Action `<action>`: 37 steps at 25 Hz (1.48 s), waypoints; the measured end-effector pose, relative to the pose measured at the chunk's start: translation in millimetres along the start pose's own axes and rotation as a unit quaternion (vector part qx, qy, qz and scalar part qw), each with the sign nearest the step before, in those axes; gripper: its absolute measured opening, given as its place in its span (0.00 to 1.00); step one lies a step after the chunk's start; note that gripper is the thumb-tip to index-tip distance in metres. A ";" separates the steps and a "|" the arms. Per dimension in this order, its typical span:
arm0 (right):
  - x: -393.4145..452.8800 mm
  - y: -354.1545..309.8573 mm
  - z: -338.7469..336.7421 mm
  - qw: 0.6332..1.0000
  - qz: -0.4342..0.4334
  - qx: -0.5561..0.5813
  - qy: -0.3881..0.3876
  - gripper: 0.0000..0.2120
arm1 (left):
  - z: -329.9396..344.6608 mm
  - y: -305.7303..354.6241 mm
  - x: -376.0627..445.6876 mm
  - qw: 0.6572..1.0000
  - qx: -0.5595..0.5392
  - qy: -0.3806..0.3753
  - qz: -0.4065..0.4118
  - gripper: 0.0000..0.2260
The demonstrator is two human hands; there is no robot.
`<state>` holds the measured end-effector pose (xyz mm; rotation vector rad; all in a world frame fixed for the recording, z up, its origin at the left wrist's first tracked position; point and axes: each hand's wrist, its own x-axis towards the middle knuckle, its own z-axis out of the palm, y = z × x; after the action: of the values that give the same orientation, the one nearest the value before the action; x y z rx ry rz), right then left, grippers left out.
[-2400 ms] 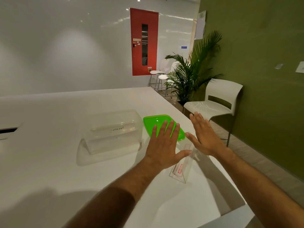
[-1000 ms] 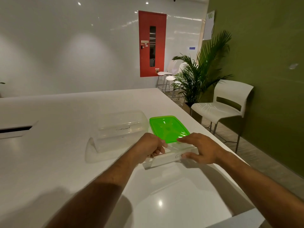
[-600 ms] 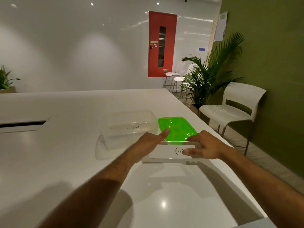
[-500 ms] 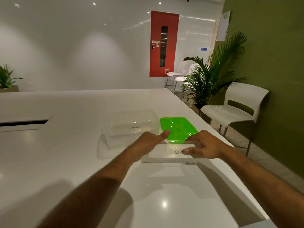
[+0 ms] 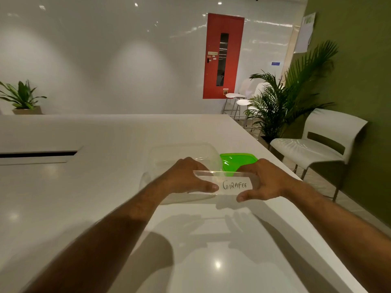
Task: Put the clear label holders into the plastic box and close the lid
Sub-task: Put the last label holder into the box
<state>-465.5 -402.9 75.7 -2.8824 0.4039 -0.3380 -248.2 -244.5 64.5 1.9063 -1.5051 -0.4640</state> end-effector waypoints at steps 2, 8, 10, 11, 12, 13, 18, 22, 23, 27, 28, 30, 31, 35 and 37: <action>15.9 -4.3 -5.7 1.000 -0.001 -0.019 0.012 0.32 | -19.5 -2.1 2.3 0.999 0.033 0.021 0.016 0.24; 87.1 -8.0 -8.8 0.993 -0.011 -0.110 0.050 0.35 | -67.7 -18.7 19.3 0.975 0.188 0.077 0.095 0.19; 113.6 -6.3 -6.1 0.993 -0.007 -0.110 0.043 0.33 | -77.0 -29.4 30.3 0.964 0.232 0.086 0.100 0.17; 125.6 -5.1 -3.7 0.994 -0.001 -0.107 0.036 0.32 | -80.0 -35.9 35.8 0.962 0.239 0.091 0.093 0.16; 137.2 -3.7 -0.2 0.994 0.006 -0.107 0.026 0.32 | -82.1 -42.9 41.4 0.962 0.243 0.094 0.084 0.16; 147.7 -2.2 3.7 0.994 0.011 -0.109 0.017 0.31 | -83.0 -49.4 46.3 0.962 0.247 0.092 0.073 0.17; 187.0 7.4 24.8 0.992 0.032 -0.118 -0.019 0.31 | -84.2 -78.3 70.3 0.960 0.270 0.070 0.031 0.19; 203.9 13.2 41.2 0.990 0.042 -0.127 -0.054 0.31 | -81.1 -95.1 83.6 0.959 0.281 0.045 -0.007 0.23; 206.1 14.4 43.9 0.989 0.045 -0.123 -0.063 0.30 | -79.9 -98.3 85.7 0.958 0.284 0.039 -0.012 0.24; 214.7 19.1 52.0 0.988 0.063 -0.103 -0.092 0.30 | -74.5 -106.5 95.1 0.955 0.294 0.022 -0.033 0.24; 216.6 19.1 53.9 0.988 0.066 -0.097 -0.101 0.30 | -72.9 -107.8 97.3 0.954 0.295 0.017 -0.040 0.23; 220.1 18.6 59.2 0.986 0.069 -0.092 -0.124 0.31 | -70.0 -110.6 101.2 0.951 0.304 0.003 -0.054 0.24; 221.2 18.5 61.9 0.984 0.069 -0.092 -0.134 0.31 | -68.8 -111.9 103.2 0.948 0.312 -0.004 -0.058 0.24; 225.1 19.6 67.8 0.980 0.076 -0.096 -0.157 0.31 | -64.1 -115.5 109.8 0.942 0.329 -0.018 -0.065 0.24; 227.8 19.5 69.2 0.978 0.078 -0.104 -0.164 0.30 | -62.4 -116.6 111.7 0.939 0.337 -0.021 -0.070 0.25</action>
<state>-239.5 -475.6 49.7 -3.0037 0.6304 0.2175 -93.6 -319.5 43.3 2.5483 -1.7036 -0.0322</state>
